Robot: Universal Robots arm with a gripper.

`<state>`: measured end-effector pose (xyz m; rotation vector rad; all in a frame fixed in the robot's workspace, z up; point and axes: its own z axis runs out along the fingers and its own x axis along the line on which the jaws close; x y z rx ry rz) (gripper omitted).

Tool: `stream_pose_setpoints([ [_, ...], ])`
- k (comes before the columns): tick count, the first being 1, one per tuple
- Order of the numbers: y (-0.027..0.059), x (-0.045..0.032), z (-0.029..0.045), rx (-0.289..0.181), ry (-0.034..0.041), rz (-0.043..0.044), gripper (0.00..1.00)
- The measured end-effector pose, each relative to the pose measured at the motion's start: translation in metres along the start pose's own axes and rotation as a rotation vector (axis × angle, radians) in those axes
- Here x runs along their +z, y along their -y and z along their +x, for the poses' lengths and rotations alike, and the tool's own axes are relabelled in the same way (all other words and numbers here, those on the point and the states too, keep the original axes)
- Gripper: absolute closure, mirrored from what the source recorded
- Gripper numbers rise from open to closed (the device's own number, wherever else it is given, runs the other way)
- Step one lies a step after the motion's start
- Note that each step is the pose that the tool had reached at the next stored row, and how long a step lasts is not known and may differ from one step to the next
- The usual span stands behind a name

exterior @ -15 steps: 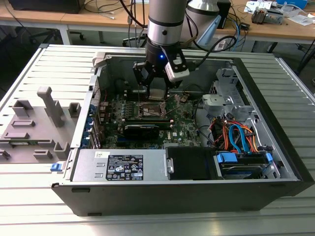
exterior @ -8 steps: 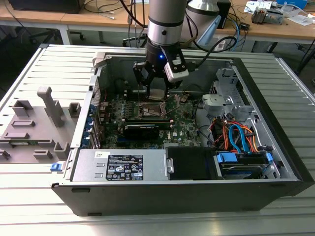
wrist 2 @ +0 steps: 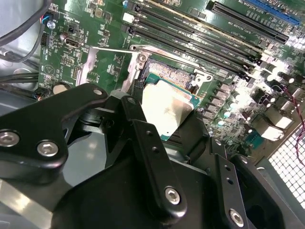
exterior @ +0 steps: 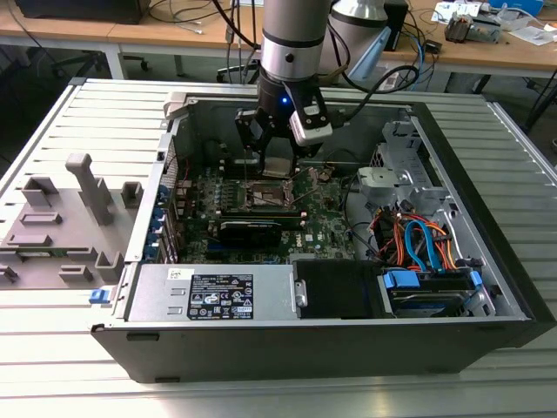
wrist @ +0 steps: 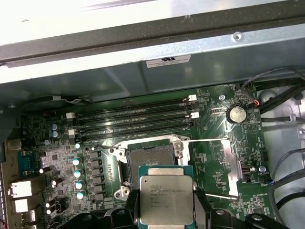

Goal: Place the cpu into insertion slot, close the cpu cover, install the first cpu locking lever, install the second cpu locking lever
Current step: 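Place the cpu into insertion slot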

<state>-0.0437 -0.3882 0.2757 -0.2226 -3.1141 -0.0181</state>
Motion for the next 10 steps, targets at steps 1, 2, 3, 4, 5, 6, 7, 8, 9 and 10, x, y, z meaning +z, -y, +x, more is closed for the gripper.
stream_pose_setpoints([
  [1,0.0000,0.0001,0.0000,0.003,0.0000,-0.0001,0.45],
  [2,0.0000,0.0002,0.0000,0.009,0.0001,-0.0002,0.45],
  [3,0.0000,0.0002,0.0000,0.012,0.0001,-0.0003,0.45],
  [4,0.0000,0.0003,0.0000,0.015,0.0001,-0.0003,0.45],
  [5,0.0000,0.0003,0.0000,0.017,0.0002,-0.0004,0.45],
  [6,0.0000,0.0003,0.0000,0.019,0.0002,-0.0004,0.45],
  [7,0.0000,0.0004,0.0000,0.021,0.0002,-0.0005,0.45],
  [8,0.0000,0.0004,0.0000,0.024,0.0003,-0.0005,0.45],
  [9,0.0000,0.0005,0.0000,0.027,0.0002,-0.0006,0.45],
  [10,0.0000,0.0006,0.0000,0.029,0.0003,-0.0007,0.45],
])
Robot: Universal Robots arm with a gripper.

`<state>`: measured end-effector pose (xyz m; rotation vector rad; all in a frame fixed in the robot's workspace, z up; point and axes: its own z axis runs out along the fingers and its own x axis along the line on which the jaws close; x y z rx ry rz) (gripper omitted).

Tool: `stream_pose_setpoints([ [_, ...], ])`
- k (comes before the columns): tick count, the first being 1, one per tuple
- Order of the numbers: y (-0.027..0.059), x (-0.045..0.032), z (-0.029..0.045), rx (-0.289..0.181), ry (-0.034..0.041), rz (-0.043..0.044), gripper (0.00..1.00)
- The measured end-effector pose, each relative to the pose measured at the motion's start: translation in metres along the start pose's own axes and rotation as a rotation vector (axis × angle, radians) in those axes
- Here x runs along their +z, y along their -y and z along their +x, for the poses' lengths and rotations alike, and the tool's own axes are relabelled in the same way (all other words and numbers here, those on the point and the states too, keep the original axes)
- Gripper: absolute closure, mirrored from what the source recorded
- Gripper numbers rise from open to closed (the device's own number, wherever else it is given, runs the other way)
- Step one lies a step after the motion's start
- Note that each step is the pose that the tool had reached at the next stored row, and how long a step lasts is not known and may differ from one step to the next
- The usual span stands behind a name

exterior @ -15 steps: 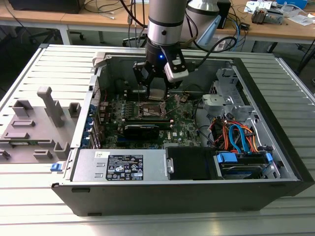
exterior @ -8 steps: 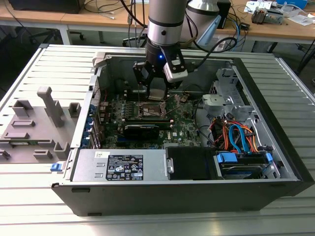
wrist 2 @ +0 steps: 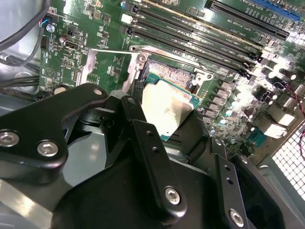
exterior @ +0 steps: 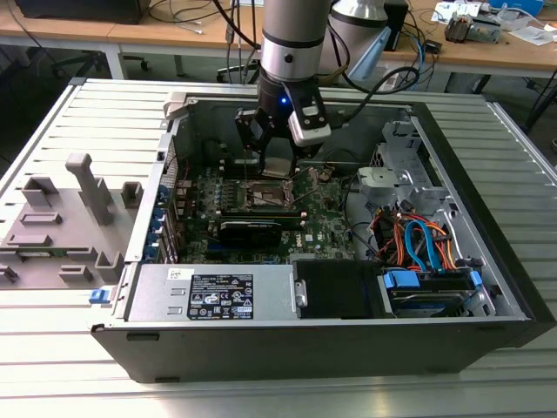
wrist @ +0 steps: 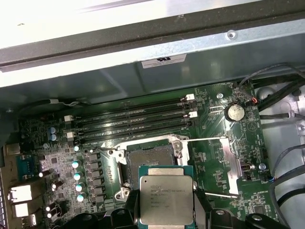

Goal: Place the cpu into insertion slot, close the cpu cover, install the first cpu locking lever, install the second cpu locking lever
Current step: 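Place the cpu into insertion slot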

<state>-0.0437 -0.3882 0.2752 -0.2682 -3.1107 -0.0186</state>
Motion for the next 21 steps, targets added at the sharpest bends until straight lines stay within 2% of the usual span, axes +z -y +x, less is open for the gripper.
stream_pose_setpoints([
  [9,0.0000,0.0004,0.0000,0.023,0.0003,-0.0005,0.45],
  [21,0.0000,0.0012,0.0000,0.085,0.0008,-0.0017,0.45],
])
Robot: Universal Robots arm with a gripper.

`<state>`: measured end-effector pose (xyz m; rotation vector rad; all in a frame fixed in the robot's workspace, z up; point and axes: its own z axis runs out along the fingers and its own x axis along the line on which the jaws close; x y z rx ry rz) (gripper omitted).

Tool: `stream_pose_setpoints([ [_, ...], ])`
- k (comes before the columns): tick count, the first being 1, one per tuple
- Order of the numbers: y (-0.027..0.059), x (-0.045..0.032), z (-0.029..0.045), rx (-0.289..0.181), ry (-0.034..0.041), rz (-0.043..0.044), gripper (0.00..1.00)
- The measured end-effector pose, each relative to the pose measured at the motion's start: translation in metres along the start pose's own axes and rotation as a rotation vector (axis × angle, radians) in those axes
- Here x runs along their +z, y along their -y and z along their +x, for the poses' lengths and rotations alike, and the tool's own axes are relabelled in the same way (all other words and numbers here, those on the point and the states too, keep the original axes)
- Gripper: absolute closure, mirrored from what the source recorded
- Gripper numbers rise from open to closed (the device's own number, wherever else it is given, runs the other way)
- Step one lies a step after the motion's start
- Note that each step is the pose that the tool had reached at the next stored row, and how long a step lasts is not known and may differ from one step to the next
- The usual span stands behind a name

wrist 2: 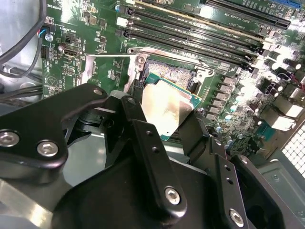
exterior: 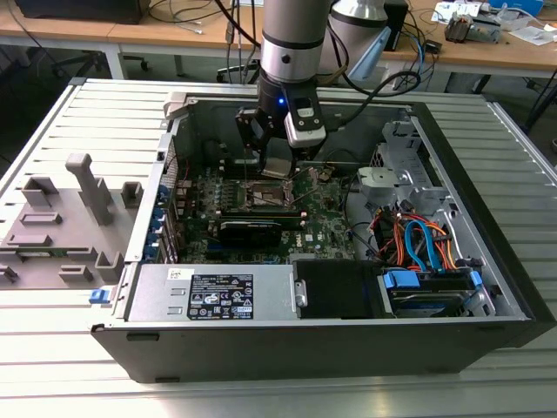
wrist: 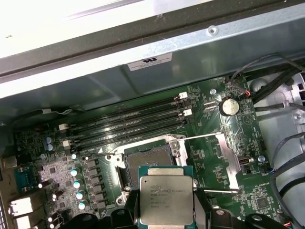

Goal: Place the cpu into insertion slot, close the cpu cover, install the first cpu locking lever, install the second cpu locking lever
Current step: 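Place the cpu into insertion slot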

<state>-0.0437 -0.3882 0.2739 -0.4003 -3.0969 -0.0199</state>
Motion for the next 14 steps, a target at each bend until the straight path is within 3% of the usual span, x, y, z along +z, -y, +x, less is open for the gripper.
stream_pose_setpoints([
  [14,0.0000,0.0012,0.0000,0.065,0.0007,-0.0014,0.45],
])
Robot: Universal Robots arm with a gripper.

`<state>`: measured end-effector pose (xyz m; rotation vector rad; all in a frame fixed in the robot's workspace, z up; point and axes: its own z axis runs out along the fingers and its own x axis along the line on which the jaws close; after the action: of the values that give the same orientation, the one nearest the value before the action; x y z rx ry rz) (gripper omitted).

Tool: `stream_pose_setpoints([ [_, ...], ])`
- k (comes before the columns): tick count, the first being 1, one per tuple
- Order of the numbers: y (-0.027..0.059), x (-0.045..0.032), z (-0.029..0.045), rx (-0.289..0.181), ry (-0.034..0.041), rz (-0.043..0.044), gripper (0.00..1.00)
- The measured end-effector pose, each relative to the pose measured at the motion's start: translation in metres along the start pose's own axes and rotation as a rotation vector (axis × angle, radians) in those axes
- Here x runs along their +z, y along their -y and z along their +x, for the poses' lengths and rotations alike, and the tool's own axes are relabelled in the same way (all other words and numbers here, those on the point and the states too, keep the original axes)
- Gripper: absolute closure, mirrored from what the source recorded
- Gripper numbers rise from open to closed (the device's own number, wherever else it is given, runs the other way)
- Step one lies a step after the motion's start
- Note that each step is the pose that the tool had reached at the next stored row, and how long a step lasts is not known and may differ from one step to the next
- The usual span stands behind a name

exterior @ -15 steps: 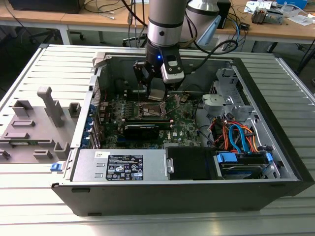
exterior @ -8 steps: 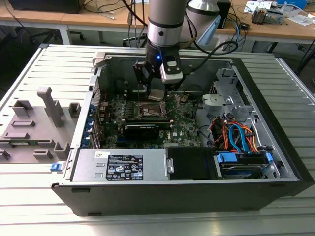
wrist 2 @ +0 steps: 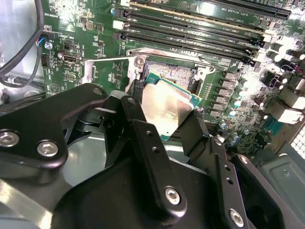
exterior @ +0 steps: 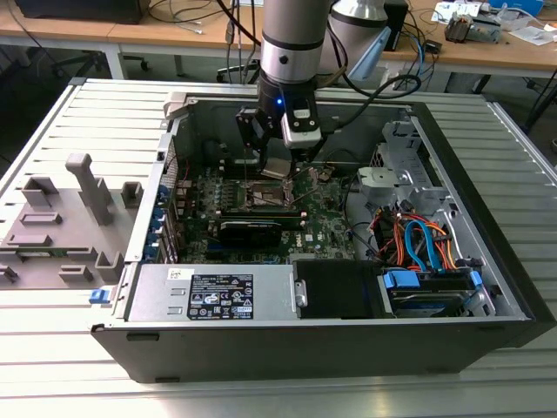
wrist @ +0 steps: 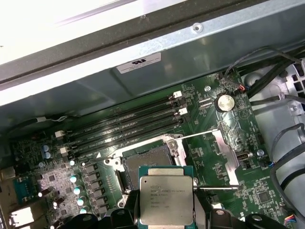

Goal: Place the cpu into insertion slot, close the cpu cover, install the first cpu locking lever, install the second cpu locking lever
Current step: 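Place the cpu into insertion slot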

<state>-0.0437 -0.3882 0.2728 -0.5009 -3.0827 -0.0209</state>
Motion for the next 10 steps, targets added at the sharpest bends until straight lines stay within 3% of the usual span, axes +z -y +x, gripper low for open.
stream_pose_setpoints([
  [10,0.0000,0.0008,0.0000,0.032,0.0003,-0.0006,0.45],
])
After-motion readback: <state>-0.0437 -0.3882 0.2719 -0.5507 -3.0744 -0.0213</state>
